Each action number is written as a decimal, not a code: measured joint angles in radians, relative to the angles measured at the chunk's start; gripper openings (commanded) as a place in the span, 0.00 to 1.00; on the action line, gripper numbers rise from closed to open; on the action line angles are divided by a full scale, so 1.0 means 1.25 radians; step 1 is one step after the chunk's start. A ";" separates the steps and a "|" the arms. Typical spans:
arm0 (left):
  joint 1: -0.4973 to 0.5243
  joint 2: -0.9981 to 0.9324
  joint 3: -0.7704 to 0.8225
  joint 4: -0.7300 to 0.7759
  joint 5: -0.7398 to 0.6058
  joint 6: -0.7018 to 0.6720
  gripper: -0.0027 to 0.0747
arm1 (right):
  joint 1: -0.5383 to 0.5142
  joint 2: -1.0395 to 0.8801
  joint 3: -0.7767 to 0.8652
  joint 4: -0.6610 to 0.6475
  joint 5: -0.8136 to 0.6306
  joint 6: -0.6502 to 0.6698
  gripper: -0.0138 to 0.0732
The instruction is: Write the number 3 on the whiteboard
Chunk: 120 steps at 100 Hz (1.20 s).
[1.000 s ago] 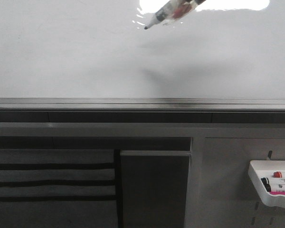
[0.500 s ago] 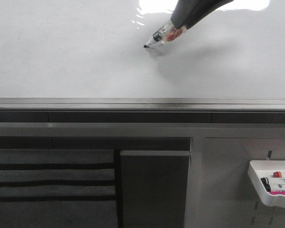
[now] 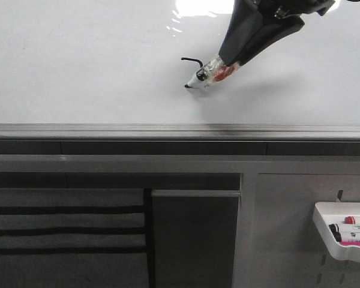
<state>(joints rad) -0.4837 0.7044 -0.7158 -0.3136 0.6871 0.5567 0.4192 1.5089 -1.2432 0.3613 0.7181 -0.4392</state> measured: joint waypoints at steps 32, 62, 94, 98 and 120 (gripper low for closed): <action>0.000 -0.001 0.000 0.000 0.000 0.000 0.55 | 0.079 0.014 0.059 0.013 -0.109 0.002 0.12; 0.000 -0.001 0.000 -0.001 0.000 0.000 0.55 | 0.110 -0.131 0.104 0.019 -0.091 0.004 0.12; 0.000 -0.001 0.000 -0.001 0.000 0.000 0.55 | 0.118 -0.346 0.207 0.019 0.033 -0.114 0.12; 0.000 -0.001 0.000 -0.001 0.000 0.000 0.55 | 0.118 -0.359 0.207 0.019 0.058 -0.146 0.12; 0.000 -0.001 0.000 -0.001 0.000 0.000 0.55 | 0.118 -0.382 0.207 0.019 0.130 -0.390 0.12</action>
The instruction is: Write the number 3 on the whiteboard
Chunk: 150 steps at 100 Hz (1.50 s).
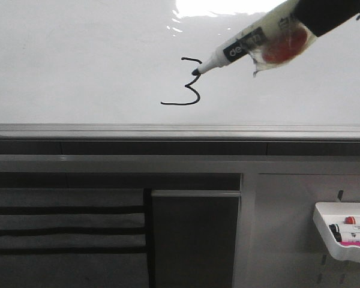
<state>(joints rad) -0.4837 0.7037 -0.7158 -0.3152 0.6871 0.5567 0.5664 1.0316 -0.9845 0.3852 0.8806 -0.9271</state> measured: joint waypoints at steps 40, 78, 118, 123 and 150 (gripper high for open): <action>-0.015 0.036 -0.024 -0.054 -0.040 0.086 0.55 | 0.017 0.000 0.000 -0.001 -0.084 -0.153 0.12; -0.171 0.298 -0.192 -0.055 0.022 0.295 0.55 | 0.142 0.000 0.000 -0.001 -0.193 -0.242 0.12; -0.255 0.399 -0.260 -0.054 -0.016 0.388 0.55 | 0.145 0.000 0.000 -0.001 -0.198 -0.246 0.12; -0.255 0.399 -0.259 -0.054 -0.019 0.393 0.55 | 0.145 0.000 0.000 -0.001 -0.195 -0.246 0.12; -0.255 0.400 -0.259 -0.054 -0.025 0.417 0.36 | 0.145 0.016 0.000 -0.001 -0.179 -0.246 0.12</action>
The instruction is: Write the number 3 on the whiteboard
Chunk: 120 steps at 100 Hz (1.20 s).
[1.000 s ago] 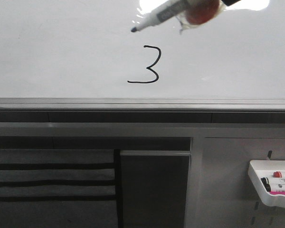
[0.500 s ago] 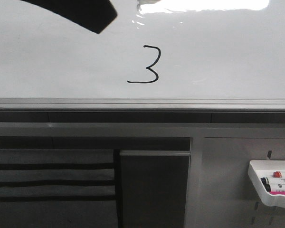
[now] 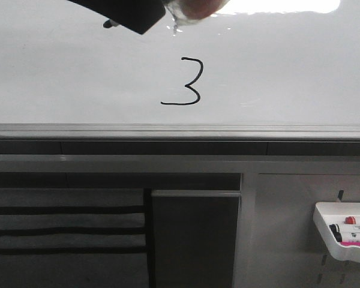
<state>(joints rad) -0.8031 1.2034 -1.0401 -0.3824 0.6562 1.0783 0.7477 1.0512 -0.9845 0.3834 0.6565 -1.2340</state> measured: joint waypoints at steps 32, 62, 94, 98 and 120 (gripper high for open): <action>0.000 0.008 0.000 0.000 0.000 0.015 0.32 | 0.000 0.002 0.000 0.000 -0.010 0.000 0.12; 0.000 0.008 0.000 0.000 0.000 0.017 0.32 | 0.000 0.002 0.000 0.000 -0.013 0.000 0.12; 0.000 0.008 0.000 0.000 0.000 0.017 0.18 | 0.000 0.002 0.000 0.007 -0.017 0.000 0.12; 0.000 0.008 0.000 0.000 0.000 0.017 0.17 | 0.000 0.002 0.000 0.007 -0.018 0.000 0.12; 0.000 0.008 0.000 0.004 0.000 0.020 0.11 | 0.000 0.002 0.000 0.007 -0.018 0.000 0.12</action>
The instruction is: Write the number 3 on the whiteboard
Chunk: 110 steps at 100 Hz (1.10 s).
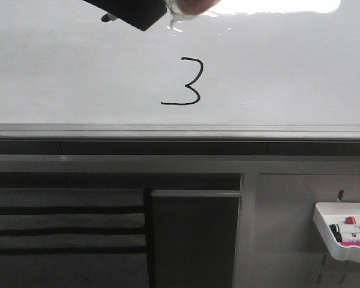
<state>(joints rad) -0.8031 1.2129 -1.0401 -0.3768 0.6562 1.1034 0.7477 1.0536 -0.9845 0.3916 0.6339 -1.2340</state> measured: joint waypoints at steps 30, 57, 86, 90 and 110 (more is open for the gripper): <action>0.000 0.000 0.000 0.000 0.000 0.003 0.11 | 0.000 0.000 0.000 0.000 0.000 -0.002 0.12; 0.000 0.000 0.000 0.000 0.000 0.003 0.11 | 0.000 0.001 0.000 0.000 0.000 -0.002 0.22; 0.000 0.000 0.000 -0.001 -0.009 0.003 0.11 | -0.006 0.001 0.000 0.002 0.003 -0.002 0.51; 0.000 0.000 -0.001 -0.001 -0.015 0.003 0.11 | -0.012 -0.002 0.000 0.005 0.005 0.001 0.51; 0.048 0.000 -0.001 -0.001 -0.023 -0.066 0.11 | -0.131 -0.097 0.000 0.005 0.007 0.106 0.51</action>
<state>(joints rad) -0.7434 1.2129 -1.0408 -0.3787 0.6269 1.0211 0.5845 0.9318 -0.9841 0.3979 0.6423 -1.1017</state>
